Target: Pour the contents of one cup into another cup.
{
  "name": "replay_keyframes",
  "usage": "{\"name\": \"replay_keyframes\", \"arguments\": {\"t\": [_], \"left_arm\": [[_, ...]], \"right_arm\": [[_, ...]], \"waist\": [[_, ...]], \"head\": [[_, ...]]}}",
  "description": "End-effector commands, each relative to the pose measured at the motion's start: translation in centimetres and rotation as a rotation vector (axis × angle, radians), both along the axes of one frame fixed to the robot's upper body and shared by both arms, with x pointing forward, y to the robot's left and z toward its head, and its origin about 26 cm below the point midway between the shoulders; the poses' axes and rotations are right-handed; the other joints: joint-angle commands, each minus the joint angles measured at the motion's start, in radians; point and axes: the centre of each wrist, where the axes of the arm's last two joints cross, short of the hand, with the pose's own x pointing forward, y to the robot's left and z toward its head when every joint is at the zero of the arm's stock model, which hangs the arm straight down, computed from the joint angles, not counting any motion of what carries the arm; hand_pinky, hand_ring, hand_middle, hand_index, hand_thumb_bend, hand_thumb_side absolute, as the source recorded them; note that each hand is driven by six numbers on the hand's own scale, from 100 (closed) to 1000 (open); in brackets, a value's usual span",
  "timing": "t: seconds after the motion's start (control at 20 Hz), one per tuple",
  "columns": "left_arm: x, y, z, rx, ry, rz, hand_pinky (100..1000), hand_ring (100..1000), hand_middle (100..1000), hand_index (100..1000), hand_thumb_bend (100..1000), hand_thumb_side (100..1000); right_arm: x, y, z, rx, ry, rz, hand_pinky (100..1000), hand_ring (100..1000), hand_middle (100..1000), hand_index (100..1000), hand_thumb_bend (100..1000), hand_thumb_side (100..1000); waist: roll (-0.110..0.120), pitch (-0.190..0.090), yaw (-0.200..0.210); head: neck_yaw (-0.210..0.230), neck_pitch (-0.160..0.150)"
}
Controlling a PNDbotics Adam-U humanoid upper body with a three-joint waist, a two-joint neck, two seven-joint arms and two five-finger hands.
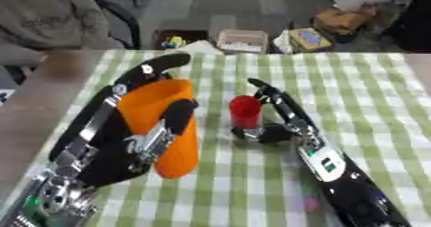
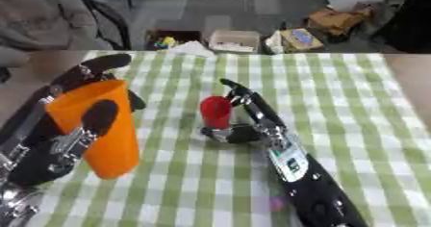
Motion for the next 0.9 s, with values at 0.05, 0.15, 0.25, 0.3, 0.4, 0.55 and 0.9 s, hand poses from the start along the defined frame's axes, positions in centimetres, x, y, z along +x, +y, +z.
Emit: {"name": "replay_keyframes", "arguments": {"t": [0.05,0.15,0.25,0.3,0.4,0.55,0.9], "left_arm": [[-0.3,-0.1,0.8,-0.006,-0.032,-0.016,139,620,251,884,100,545],[-0.4,-0.1,0.8,-0.006,-0.032,-0.018,139,620,251,884,100,545],[-0.4,-0.2,0.8,-0.006,-0.033,-0.019,139,620,251,884,100,546],[-0.4,-0.2,0.8,-0.006,-0.033,-0.019,138,620,250,883,100,547],[-0.4,-0.2,0.8,-0.005,-0.033,-0.020,138,621,250,884,100,549],[-0.4,-0.2,0.8,-0.006,-0.035,-0.022,138,621,250,884,100,547],[-0.4,-0.3,0.9,-0.009,-0.040,-0.024,137,639,250,884,100,542]], "right_arm": [[0.4,0.5,1.3,0.002,-0.039,0.002,704,1000,517,976,671,371],[0.5,0.7,1.3,0.000,-0.041,0.006,698,1000,501,974,669,370],[0.5,0.9,1.3,-0.002,-0.042,0.011,691,995,490,972,663,370],[0.5,1.0,1.3,-0.005,-0.042,0.013,689,991,486,971,662,371],[0.5,1.2,1.2,-0.012,-0.042,0.020,687,986,481,969,658,372],[0.5,1.5,1.0,-0.028,-0.040,0.028,688,983,476,967,654,375],[0.6,1.8,0.6,-0.050,-0.039,0.030,678,964,451,955,628,366]], "waist": [[0.001,-0.014,0.002],[0.002,-0.013,0.004],[0.002,-0.013,0.005],[0.003,-0.012,0.006],[0.003,-0.012,0.008],[0.005,-0.010,0.013],[0.011,-0.004,0.025]], "head": [[-0.003,-0.008],[-0.003,-0.009],[-0.005,-0.010],[-0.005,-0.011],[-0.007,-0.011],[-0.009,-0.014],[-0.014,-0.020]]}}
